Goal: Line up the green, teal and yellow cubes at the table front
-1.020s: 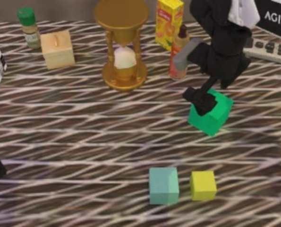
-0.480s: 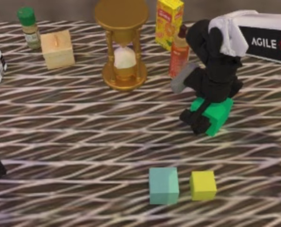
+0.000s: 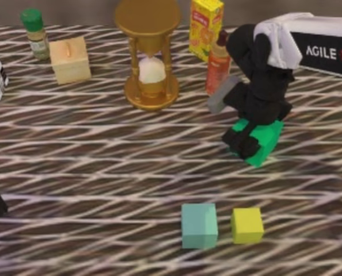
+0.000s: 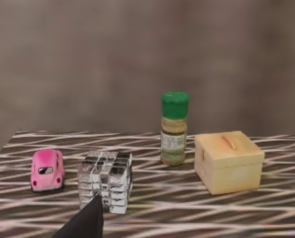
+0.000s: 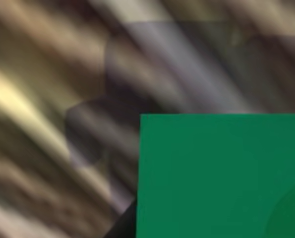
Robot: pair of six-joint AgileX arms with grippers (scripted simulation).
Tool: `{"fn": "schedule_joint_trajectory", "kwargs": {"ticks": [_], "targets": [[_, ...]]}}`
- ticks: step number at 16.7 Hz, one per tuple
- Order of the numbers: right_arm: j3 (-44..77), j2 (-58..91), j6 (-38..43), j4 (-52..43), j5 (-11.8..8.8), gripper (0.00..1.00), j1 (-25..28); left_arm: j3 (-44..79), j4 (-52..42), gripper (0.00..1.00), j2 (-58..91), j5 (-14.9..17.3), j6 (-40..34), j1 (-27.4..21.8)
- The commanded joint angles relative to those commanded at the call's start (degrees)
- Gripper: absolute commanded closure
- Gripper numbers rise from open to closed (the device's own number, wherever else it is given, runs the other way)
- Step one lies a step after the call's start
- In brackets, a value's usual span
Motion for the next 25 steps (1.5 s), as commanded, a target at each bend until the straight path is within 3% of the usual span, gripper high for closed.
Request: {"fn": "schedule_joint_trajectory", "kwargs": {"ticks": [6, 7, 16, 25], "targets": [[0.0, 0.0, 0.0, 0.0, 0.0, 0.98, 0.0, 0.0, 0.0, 0.0, 0.0, 0.0, 0.0, 0.0], [0.0, 0.0, 0.0, 0.0, 0.0, 1.0, 0.0, 0.0, 0.0, 0.0, 0.0, 0.0, 0.0, 0.0], [0.2, -0.5, 0.1, -0.4, -0.1, 1.0, -0.1, 0.0, 0.0, 0.0, 0.0, 0.0, 0.0, 0.0], [9.6, -4.2, 0.0, -13.6, -0.1, 1.0, 0.4, 0.0, 0.0, 0.0, 0.0, 0.0, 0.0, 0.0]]}}
